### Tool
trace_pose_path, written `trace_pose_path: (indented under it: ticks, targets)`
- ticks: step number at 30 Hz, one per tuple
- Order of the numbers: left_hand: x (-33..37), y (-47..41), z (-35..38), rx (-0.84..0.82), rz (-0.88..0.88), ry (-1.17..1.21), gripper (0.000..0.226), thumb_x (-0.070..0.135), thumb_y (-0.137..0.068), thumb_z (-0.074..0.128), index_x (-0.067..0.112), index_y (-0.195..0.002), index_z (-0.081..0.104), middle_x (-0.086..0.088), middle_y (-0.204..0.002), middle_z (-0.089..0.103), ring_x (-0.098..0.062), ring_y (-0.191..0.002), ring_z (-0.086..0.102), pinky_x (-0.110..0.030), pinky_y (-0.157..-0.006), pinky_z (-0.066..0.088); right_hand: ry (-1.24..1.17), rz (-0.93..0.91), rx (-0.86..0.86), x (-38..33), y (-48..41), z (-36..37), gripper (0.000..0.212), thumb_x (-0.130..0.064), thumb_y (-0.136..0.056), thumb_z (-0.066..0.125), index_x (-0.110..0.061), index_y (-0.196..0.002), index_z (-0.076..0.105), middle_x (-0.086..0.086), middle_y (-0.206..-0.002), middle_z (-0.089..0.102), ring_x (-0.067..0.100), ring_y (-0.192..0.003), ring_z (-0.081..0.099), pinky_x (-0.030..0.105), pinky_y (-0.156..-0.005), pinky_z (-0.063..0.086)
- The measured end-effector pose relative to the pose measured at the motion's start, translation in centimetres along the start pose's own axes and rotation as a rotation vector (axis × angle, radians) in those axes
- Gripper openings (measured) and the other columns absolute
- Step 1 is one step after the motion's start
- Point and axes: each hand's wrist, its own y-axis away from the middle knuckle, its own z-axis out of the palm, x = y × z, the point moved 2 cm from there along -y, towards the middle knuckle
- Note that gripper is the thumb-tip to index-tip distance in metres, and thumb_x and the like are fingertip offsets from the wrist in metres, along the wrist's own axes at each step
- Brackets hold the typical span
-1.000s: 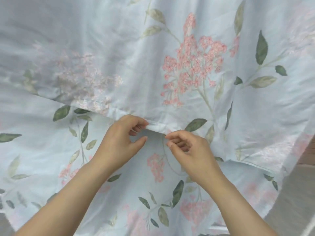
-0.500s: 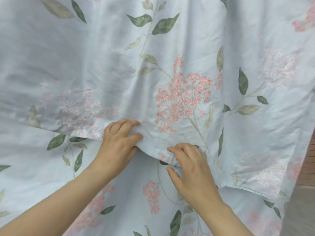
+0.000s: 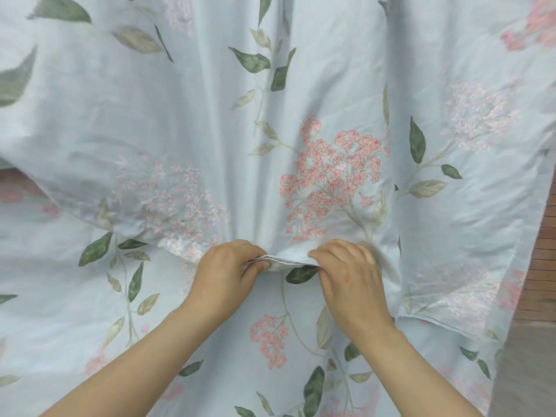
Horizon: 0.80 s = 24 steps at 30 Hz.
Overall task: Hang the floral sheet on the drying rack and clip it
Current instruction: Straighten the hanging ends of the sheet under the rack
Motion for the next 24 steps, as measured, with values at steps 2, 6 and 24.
trace_pose_path:
  ticks: [2,6,24]
  targets:
    - [0.0,0.2,1.3,-0.032,-0.059,0.046,0.025,0.035,-0.081,0.049,0.025,-0.083,0.072,0.009,-0.076,0.065,-0.014,-0.072,0.059,-0.027,-0.063,0.042,0.010,0.007,-0.058,1.0,1.1,0.6,0.033,0.004,-0.063,0.073,-0.020,-0.084,0.067,-0.007,-0.080,0.064,0.018,-0.076,0.061,0.029,-0.071,0.041]
    - [0.1,1.2,4.5,-0.097,-0.138,0.078,0.019,0.033,-0.087,0.057,0.024,-0.089,0.073,0.005,-0.083,0.067,-0.016,-0.082,0.060,-0.029,-0.071,0.044,0.003,0.098,-0.163,2.5,3.7,2.3,0.036,0.007,-0.059,0.074,-0.022,-0.081,0.068,-0.007,-0.075,0.061,0.018,-0.065,0.059,0.028,-0.062,0.042]
    - [-1.5,8.7,12.5,-0.183,-0.264,0.116,0.009,0.019,-0.085,0.065,0.021,-0.084,0.074,0.004,-0.080,0.066,-0.016,-0.081,0.060,-0.018,-0.061,0.033,-0.059,0.233,-0.326,3.2,13.6,7.7,0.036,-0.012,-0.069,0.037,-0.022,-0.080,0.070,-0.008,-0.075,0.060,0.015,-0.067,0.058,0.024,-0.063,0.042]
